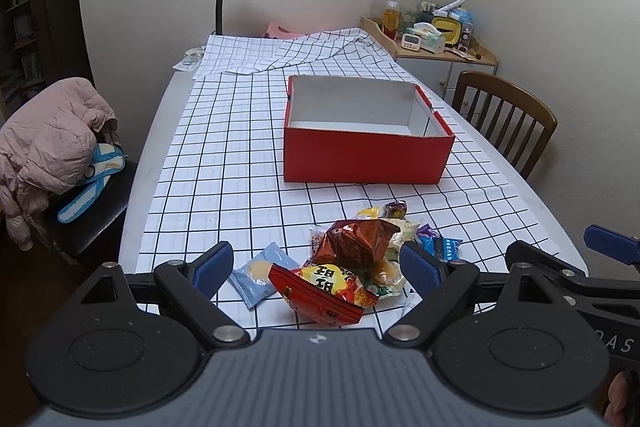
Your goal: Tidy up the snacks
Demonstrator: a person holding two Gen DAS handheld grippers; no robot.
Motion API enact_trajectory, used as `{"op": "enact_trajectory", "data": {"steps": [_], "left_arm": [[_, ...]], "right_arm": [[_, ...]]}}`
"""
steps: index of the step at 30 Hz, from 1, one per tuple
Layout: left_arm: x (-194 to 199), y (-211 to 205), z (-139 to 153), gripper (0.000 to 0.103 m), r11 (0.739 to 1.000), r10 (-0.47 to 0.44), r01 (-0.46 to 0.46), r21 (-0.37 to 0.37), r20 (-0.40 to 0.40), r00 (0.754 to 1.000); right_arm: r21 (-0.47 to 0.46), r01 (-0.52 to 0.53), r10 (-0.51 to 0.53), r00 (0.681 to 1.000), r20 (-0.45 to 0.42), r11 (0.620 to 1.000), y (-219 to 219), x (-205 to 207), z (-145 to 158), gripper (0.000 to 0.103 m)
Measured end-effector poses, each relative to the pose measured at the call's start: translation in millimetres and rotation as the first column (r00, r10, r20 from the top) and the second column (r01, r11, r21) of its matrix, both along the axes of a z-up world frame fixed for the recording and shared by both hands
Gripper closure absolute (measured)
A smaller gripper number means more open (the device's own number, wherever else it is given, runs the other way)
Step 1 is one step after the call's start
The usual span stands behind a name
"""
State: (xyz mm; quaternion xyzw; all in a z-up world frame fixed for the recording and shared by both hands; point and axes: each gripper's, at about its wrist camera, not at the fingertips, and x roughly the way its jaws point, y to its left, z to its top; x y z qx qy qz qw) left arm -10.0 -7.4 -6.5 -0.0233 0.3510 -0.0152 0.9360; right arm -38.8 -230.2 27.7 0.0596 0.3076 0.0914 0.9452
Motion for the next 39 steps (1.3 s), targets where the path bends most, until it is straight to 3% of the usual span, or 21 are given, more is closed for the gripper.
{"op": "enact_trajectory", "data": {"steps": [25,39], "left_arm": [[-5,-3,8,0.012,0.998,-0.054,0.055,-0.012,0.037,0.998],[-4,-9,8,0.012,0.997,-0.082,0.082,-0.005,0.030,0.996]], "right_arm": [[0.005,0.066,-0.066,0.997,0.043,0.998,-6,-10,7,0.000],[0.014,0.025,-0.026,0.999,0.035,1.000,-6,-9,6,0.000]]}}
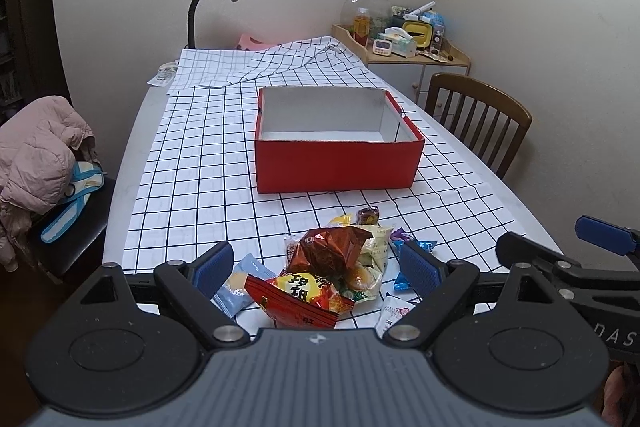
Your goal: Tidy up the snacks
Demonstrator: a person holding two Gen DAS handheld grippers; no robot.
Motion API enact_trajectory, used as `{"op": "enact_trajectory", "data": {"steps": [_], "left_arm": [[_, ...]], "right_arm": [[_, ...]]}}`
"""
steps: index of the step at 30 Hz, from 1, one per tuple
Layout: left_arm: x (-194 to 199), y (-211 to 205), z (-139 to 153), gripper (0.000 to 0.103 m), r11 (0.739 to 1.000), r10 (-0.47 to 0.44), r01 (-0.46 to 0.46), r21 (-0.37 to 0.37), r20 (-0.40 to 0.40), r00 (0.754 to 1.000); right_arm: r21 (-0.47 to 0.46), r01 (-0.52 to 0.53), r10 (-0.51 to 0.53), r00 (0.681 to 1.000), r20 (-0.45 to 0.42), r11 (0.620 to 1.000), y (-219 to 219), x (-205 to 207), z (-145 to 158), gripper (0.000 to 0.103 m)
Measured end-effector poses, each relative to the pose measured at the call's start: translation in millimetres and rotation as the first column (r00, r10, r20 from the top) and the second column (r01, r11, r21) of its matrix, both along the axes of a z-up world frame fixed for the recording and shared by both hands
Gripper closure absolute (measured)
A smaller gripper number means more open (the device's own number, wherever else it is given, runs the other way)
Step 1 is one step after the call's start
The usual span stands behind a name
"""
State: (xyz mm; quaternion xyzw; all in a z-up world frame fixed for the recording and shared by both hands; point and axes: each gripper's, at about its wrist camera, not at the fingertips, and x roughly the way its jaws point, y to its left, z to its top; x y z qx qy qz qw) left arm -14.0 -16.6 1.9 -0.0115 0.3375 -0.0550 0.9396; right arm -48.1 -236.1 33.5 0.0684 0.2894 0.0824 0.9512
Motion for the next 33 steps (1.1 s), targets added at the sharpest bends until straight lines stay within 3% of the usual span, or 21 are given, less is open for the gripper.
{"op": "enact_trajectory", "data": {"steps": [22,27,33], "left_arm": [[22,-1,-7,0.012,1.000,0.019,-0.019,-0.016,-0.033,0.999],[42,7,-14,0.012,0.997,0.070,-0.072,-0.041,-0.065,0.995],[69,13,-29,0.012,0.993,0.111,-0.116,-0.037,-0.122,0.986]], "right_arm": [[-0.022,-0.043,0.043,0.999,-0.018,0.999,-2,18,-7,0.004],[-0.012,-0.047,0.046,0.997,-0.054,0.999,-9,35,-17,0.004],[0.021,-0.046,0.049,0.985,-0.163,0.999,-20,68,-43,0.006]]}}
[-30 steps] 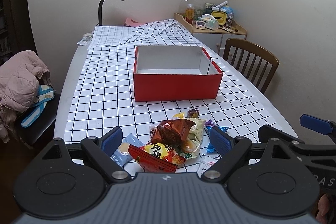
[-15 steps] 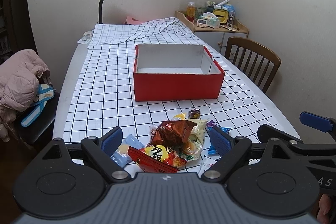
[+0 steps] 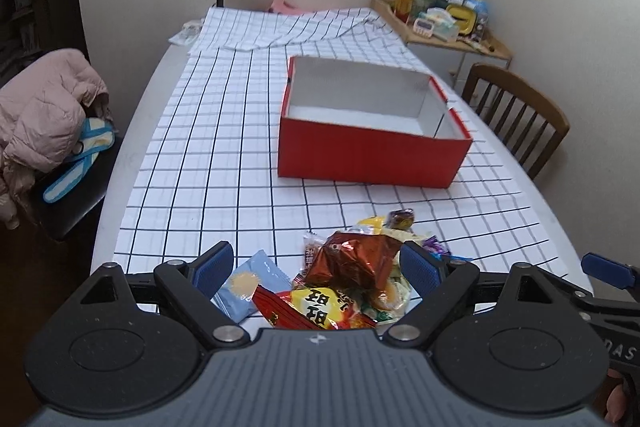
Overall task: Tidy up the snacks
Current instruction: 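Grasp the brown Oreo bag with the left tool while the right tool grasps the blue wafer packet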
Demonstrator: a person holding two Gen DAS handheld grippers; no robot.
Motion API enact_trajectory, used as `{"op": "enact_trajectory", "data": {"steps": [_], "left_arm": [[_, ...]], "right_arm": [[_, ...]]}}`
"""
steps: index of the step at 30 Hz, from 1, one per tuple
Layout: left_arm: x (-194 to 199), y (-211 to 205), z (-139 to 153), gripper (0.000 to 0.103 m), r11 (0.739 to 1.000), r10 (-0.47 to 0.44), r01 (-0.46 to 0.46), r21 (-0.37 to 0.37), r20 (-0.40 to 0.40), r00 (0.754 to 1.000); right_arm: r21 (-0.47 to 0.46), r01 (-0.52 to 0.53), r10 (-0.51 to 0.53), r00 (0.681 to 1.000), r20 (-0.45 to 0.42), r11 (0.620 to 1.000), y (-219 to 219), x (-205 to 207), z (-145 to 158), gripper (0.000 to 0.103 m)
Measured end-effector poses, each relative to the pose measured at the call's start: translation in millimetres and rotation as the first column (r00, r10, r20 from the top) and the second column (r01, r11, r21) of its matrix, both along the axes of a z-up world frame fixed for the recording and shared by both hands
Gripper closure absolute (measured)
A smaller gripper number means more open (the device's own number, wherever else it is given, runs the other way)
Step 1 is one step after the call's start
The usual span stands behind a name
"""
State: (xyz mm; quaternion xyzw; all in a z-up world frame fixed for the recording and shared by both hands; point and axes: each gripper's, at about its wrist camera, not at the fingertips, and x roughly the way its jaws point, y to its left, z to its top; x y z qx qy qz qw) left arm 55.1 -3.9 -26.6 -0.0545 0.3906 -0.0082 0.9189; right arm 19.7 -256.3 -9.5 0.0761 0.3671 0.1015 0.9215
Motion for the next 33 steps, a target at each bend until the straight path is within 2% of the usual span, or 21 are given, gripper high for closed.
{"op": "enact_trajectory", "data": {"steps": [6,9,13,18,21,26,33], "left_arm": [[25,-7,-21,0.012,1.000,-0.027,0.027,-0.003,-0.062,0.998],[38,-12,-35,0.012,0.997,-0.078,0.077,-0.013,-0.082,0.994],[58,-22,-52,0.012,0.989,-0.147,0.145,-0.027,-0.150,0.978],[84,-32,-72,0.013,0.982,-0.189,0.190,-0.020,-0.226,0.955],[99,-31,-83,0.013,0.976,-0.219,0.208,-0.065,-0.288,0.932],[117,-27,-94,0.013,0.972,-0.234,0.207,-0.114,-0.341,0.911],[131,-19,-112,0.013,0.966,-0.222,0.144,-0.213,-0.409,0.885]], "right_arm": [[-0.013,-0.042,0.041,0.994,-0.097,0.999,-5,31,-40,0.012],[-0.015,-0.069,0.066,0.986,-0.152,0.997,-5,45,-61,0.017],[-0.010,-0.093,0.088,0.970,-0.225,0.996,-5,65,-85,0.020],[0.016,-0.101,0.101,0.950,-0.296,0.995,-3,85,-106,0.025],[0.036,-0.102,0.109,0.935,-0.336,0.994,-2,94,-114,0.025],[0.057,-0.089,0.104,0.915,-0.390,0.994,-3,104,-123,0.025],[0.090,-0.058,0.092,0.895,-0.437,0.994,-4,112,-131,0.037]]}}
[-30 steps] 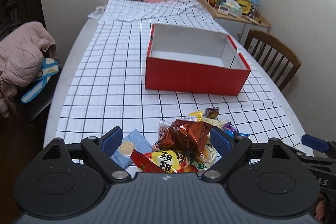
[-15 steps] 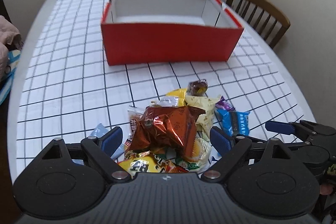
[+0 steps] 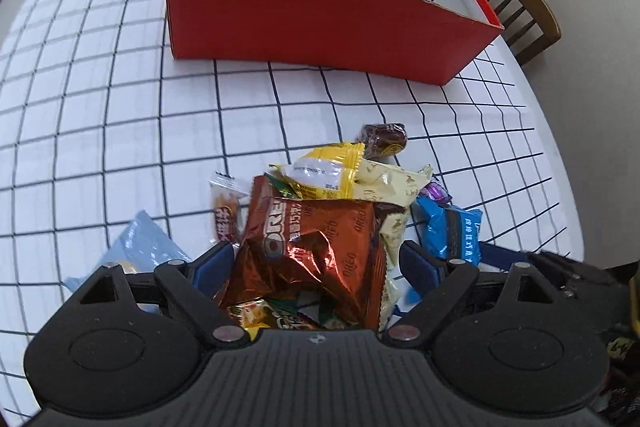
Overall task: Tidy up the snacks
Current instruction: 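Grasp the brown Oreo bag with the left tool while the right tool grasps the blue wafer packet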
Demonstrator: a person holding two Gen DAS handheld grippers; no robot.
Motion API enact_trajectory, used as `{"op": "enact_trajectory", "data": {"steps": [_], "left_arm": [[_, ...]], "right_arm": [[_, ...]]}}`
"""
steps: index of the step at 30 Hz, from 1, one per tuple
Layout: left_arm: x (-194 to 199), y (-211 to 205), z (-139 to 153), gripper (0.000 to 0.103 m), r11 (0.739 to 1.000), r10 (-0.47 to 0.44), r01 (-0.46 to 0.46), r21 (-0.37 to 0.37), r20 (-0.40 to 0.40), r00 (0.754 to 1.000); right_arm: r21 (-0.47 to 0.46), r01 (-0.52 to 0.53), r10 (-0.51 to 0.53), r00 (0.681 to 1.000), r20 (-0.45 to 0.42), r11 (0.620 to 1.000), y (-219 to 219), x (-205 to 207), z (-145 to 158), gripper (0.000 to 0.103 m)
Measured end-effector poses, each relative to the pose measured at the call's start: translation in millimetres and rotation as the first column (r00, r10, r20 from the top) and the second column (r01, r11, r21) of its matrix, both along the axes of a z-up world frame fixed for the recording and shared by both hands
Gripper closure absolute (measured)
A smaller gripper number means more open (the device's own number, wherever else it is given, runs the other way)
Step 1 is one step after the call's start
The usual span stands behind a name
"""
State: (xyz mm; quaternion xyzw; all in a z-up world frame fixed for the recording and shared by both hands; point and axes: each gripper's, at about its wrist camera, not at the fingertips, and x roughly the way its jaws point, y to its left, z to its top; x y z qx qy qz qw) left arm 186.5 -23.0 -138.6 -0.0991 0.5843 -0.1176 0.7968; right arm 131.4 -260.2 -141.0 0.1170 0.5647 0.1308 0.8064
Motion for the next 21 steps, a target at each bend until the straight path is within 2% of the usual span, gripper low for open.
{"op": "enact_trajectory", "data": {"steps": [1,2,6,10,14,21], "left_arm": [[1,0,-1,0.016,1.000,0.004,-0.004,0.000,-0.004,1.000],[1,-1,-2,0.024,1.000,0.008,-0.008,0.002,-0.011,1.000],[2,2,-2,0.025,1.000,0.026,-0.026,-0.003,-0.021,0.999],[-1,2,-1,0.035,1.000,0.028,-0.028,0.004,-0.012,1.000],[-5,4,1,0.042,0.999,0.035,-0.035,-0.005,0.001,0.999],[-16,17,10,0.044,0.995,0.084,-0.083,-0.049,0.018,0.996]], "right_arm": [[0.001,-0.002,0.002,1.000,-0.005,1.000,1,0,-1,0.038],[-0.003,-0.003,0.003,1.000,-0.008,1.000,2,0,-2,0.039],[0.016,0.005,-0.005,1.000,-0.017,1.000,2,0,-3,0.049],[0.016,0.004,-0.003,1.000,-0.007,1.000,3,-1,-1,0.058],[0.003,0.006,-0.006,1.000,0.016,1.000,3,-4,1,0.060],[0.005,0.042,-0.042,0.997,0.057,0.999,-5,-11,17,0.061]]}}
